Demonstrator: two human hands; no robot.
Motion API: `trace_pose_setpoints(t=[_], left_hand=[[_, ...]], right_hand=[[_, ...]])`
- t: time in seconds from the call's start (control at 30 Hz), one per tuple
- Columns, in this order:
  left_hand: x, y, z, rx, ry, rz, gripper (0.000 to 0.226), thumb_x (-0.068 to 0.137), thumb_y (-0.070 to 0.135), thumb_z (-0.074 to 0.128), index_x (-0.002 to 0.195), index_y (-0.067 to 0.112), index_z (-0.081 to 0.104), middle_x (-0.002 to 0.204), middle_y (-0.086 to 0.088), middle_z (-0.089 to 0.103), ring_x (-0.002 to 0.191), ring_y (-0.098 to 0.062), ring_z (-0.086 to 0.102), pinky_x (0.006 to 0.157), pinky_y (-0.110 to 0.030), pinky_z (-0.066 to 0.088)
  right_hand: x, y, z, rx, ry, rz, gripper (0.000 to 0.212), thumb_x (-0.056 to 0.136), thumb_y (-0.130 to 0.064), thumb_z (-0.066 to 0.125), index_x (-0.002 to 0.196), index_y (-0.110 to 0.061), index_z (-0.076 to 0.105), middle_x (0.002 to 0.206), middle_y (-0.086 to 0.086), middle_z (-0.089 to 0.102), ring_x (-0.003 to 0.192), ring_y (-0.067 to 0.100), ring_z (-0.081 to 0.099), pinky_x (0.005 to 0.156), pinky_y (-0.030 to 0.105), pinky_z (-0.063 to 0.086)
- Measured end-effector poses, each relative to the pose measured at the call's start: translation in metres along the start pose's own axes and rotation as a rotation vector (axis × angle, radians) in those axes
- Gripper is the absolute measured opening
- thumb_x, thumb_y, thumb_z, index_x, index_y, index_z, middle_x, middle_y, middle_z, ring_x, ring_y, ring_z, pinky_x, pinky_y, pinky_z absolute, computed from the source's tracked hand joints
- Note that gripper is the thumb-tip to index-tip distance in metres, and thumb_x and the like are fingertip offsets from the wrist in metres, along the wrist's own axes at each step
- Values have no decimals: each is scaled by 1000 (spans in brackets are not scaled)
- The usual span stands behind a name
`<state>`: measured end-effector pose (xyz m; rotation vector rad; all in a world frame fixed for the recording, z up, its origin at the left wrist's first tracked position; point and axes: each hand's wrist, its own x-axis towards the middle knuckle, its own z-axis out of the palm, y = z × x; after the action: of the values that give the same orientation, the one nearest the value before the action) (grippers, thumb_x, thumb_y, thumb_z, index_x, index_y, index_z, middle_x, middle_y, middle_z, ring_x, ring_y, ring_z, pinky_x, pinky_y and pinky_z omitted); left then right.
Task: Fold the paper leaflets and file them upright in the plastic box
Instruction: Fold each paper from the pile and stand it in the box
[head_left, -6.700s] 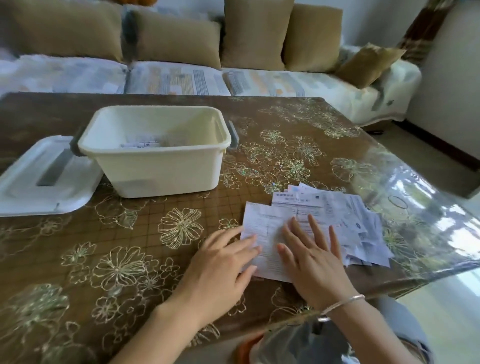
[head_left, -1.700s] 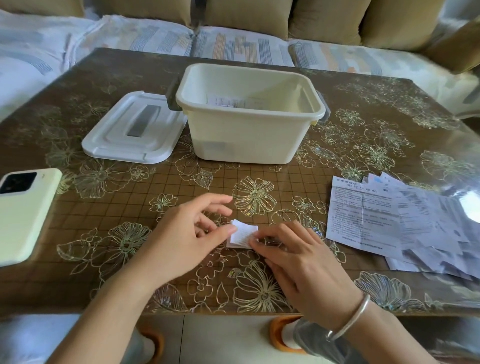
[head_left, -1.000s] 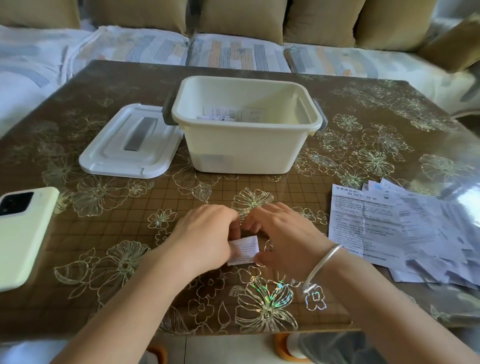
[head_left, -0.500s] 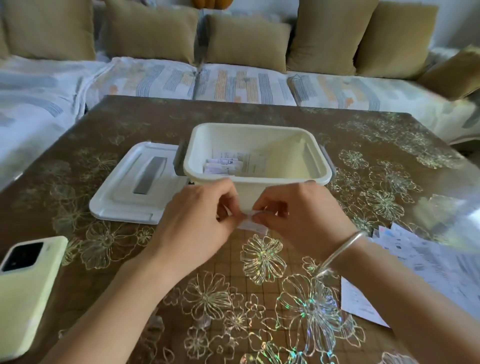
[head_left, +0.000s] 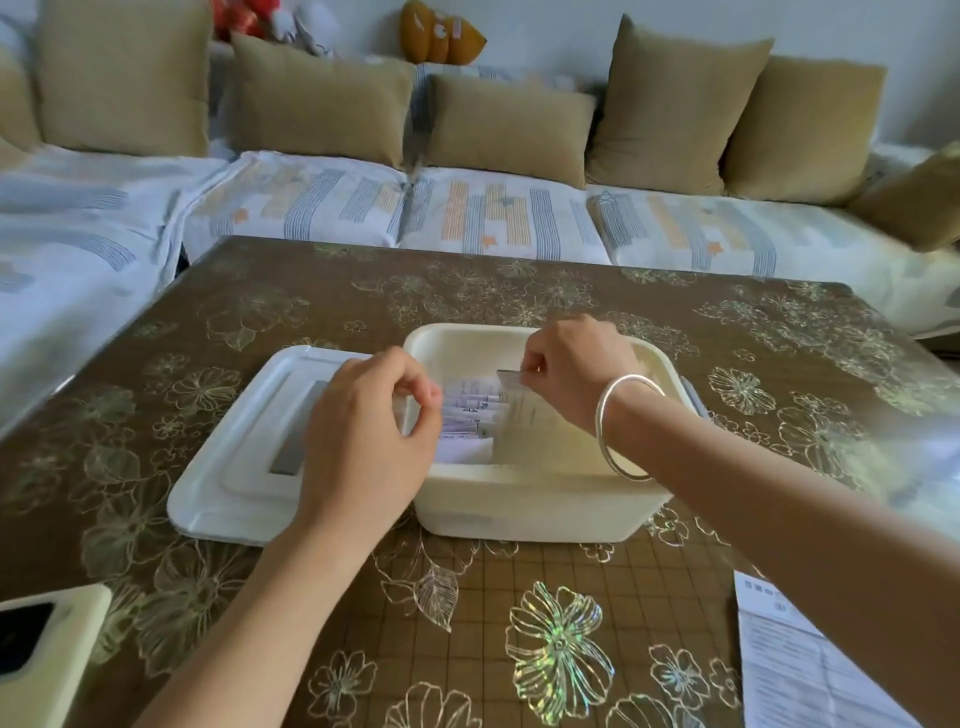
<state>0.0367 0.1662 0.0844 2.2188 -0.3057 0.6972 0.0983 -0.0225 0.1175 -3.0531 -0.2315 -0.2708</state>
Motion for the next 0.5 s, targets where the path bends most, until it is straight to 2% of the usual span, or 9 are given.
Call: trace_pose_setpoints(t=[0.2, 0.3, 0.4, 0.5], left_hand=[[-1, -5, 4, -7, 42, 47, 31, 80, 7, 72, 73, 25, 48, 77, 16, 61, 80, -12, 59, 66, -39, 53], [-2, -7, 5, -28, 40, 49, 33, 80, 6, 71, 73, 26, 46, 77, 14, 62, 81, -14, 60, 66, -40, 53], [-2, -7, 5, -37, 38, 48, 34, 80, 6, 71, 73, 27, 45, 76, 13, 62, 81, -15, 60, 66, -40, 52], [-2, -6, 5, -41, 43, 42, 35, 80, 6, 70, 72, 28, 44, 76, 14, 62, 81, -14, 59, 65, -38, 52]], right_hand=[[16, -9, 15, -181, 24, -97, 19, 87, -10, 53, 92, -16, 71, 94, 6, 68, 84, 31, 64, 64, 30, 46], [15, -11, 20, -287, 16, -148, 19, 85, -4, 52, 86, -15, 68, 87, 6, 67, 78, 30, 64, 59, 27, 41], [13, -16, 21, -326, -11, -179, 19, 85, -2, 52, 85, -13, 66, 84, 7, 67, 75, 29, 63, 58, 27, 38], [14, -19, 22, -345, -11, -194, 20, 85, -2, 50, 88, -14, 66, 88, 8, 67, 80, 32, 64, 59, 28, 37]])
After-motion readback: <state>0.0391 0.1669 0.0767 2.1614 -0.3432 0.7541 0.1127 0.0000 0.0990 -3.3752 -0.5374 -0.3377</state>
